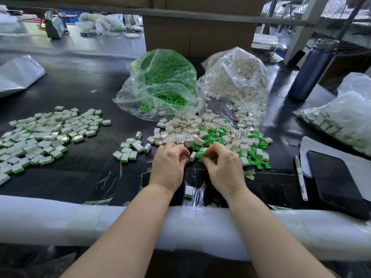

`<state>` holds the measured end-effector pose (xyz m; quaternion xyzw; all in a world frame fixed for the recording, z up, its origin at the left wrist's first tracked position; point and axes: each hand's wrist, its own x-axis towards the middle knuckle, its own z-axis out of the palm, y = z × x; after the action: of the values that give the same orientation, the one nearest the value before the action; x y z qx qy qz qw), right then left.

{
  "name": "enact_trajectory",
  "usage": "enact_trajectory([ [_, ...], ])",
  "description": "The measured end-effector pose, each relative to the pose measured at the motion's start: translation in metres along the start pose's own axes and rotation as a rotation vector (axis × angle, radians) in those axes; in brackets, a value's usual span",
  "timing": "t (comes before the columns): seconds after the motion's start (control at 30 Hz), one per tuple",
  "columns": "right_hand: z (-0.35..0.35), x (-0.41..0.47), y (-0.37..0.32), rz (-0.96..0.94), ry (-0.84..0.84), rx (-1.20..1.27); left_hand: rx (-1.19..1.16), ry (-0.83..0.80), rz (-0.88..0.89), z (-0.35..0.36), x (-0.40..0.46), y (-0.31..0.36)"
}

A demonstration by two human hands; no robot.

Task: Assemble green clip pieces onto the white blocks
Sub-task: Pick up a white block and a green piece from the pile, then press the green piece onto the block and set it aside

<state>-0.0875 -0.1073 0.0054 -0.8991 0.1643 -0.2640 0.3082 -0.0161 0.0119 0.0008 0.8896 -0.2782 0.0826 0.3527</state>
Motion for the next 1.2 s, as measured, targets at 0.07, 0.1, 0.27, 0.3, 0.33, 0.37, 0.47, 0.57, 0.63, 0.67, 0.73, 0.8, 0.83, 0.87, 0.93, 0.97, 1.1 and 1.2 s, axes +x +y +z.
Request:
enact_trajectory([
  [0.07,0.000,0.000,0.000,0.021,0.016,0.050,-0.134,0.047,0.009,-0.003,-0.002,0.002],
  [0.1,-0.001,0.000,0.000,0.032,0.025,0.074,-0.219,0.053,0.011,-0.004,-0.002,0.004],
  [0.27,-0.003,0.000,0.000,0.066,0.034,0.214,-0.570,-0.056,-0.059,-0.007,-0.002,0.007],
  [0.3,-0.003,0.000,0.000,0.073,0.038,0.240,-0.616,-0.071,-0.087,-0.007,-0.002,0.007],
  [0.33,-0.004,0.001,-0.001,0.083,0.040,0.266,-0.664,-0.087,-0.116,-0.008,-0.002,0.007],
  [0.37,-0.004,0.001,-0.002,0.093,0.042,0.293,-0.716,-0.100,-0.143,-0.009,-0.002,0.007],
  [0.47,-0.006,0.001,-0.003,0.104,0.065,0.365,-0.833,-0.117,-0.197,-0.011,-0.002,0.007],
  [0.57,-0.008,0.001,-0.004,0.111,0.082,0.404,-0.916,-0.131,-0.231,-0.012,-0.002,0.008],
  [0.63,-0.009,0.001,-0.005,0.109,0.062,0.456,-0.939,-0.142,-0.242,-0.012,-0.002,0.008],
  [0.67,-0.009,0.001,-0.006,0.106,0.049,0.486,-0.942,-0.147,-0.245,-0.012,-0.001,0.008],
  [0.73,-0.010,0.000,-0.008,0.099,0.026,0.538,-0.947,-0.162,-0.248,-0.012,-0.001,0.008],
  [0.8,-0.010,0.000,-0.009,0.094,0.009,0.580,-0.946,-0.181,-0.248,-0.013,-0.001,0.007],
  [0.83,-0.011,0.000,-0.009,0.093,0.000,0.591,-0.940,-0.188,-0.248,-0.013,-0.001,0.007],
  [0.87,-0.011,0.000,-0.009,0.093,-0.009,0.598,-0.936,-0.190,-0.248,-0.013,-0.001,0.007],
  [0.93,-0.011,0.000,-0.009,0.096,-0.020,0.595,-0.930,-0.187,-0.244,-0.013,-0.001,0.007],
  [0.97,-0.010,0.000,-0.009,0.098,-0.022,0.586,-0.919,-0.185,-0.235,-0.012,-0.001,0.007],
  [1.1,-0.009,0.000,-0.008,0.104,-0.007,0.561,-0.836,-0.174,-0.174,-0.012,-0.003,0.006],
  [1.2,-0.009,0.001,-0.006,0.117,-0.017,0.539,-0.816,-0.184,-0.161,-0.011,-0.003,0.007],
])
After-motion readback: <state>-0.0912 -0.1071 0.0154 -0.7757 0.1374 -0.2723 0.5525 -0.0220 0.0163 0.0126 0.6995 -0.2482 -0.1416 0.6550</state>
